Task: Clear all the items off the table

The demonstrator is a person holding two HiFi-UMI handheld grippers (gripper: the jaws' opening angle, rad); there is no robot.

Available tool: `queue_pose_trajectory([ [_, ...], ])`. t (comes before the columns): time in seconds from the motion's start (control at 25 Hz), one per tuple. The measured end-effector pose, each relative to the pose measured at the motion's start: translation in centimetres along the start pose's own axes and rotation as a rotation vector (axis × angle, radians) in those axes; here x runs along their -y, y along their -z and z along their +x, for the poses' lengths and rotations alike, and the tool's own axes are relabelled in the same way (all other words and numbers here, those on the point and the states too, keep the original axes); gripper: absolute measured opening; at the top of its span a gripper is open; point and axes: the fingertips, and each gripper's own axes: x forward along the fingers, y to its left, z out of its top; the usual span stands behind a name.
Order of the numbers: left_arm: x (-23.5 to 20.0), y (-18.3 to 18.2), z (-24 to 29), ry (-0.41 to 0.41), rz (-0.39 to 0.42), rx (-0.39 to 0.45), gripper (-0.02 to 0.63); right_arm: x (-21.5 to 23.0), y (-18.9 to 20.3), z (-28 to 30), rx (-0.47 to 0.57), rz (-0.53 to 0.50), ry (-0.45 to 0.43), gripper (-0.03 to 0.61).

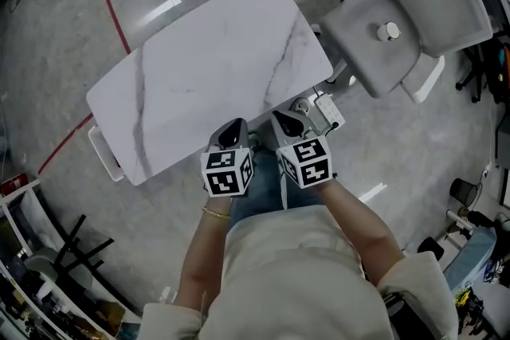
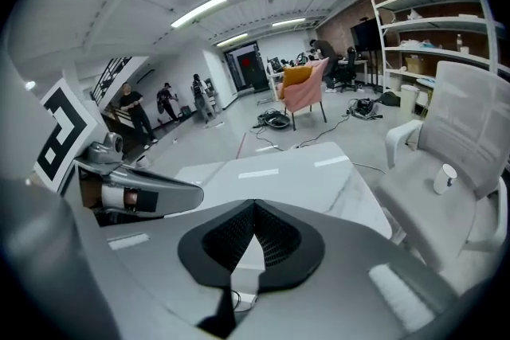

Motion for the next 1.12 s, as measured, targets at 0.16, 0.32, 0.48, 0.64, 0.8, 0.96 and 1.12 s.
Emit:
queue_pose_trajectory([
  [0.16,-0.9,-1.4,-3.0,-0.039,-0.044,0.050,0.009,-3.0,-2.0,-1.3,0.005,-0.067,-0.060,-0.002],
  [0.32,-1.8,-2.4,-5.3,-0.064,-0.079,0.088,0.009,-5.1,-3.6,-2.3,0.010,-0.128,-0.104,-0.002],
  [0.48,-2.2,-3.5,-7.4,-0.072,-0.082,0.123,0.008,-6.9,-5.5,-3.0,0.023,-0.182,-0.131,-0.002],
  [0.64,-2.5,-4.1,-9.0,-0.086,-0.100,0.152,0.009,-8.3,-7.2,-4.0,0.045,-0.212,-0.154,-0.002],
  [0.8,-2.5,-5.1,-10.2,-0.099,-0.089,0.190,0.009,-9.5,-8.6,-4.7,0.078,-0.252,-0.175,-0.002],
  [0.96,-2.5,-5.8,-11.9,-0.103,-0.071,0.224,0.009,-10.9,-9.0,-5.8,0.099,-0.280,-0.186,-0.002],
  [1.12,-3.4,-6.4,-13.4,-0.123,-0.072,0.259,0.009,-12.5,-9.7,-6.4,0.126,-0.304,-0.203,-0.002],
])
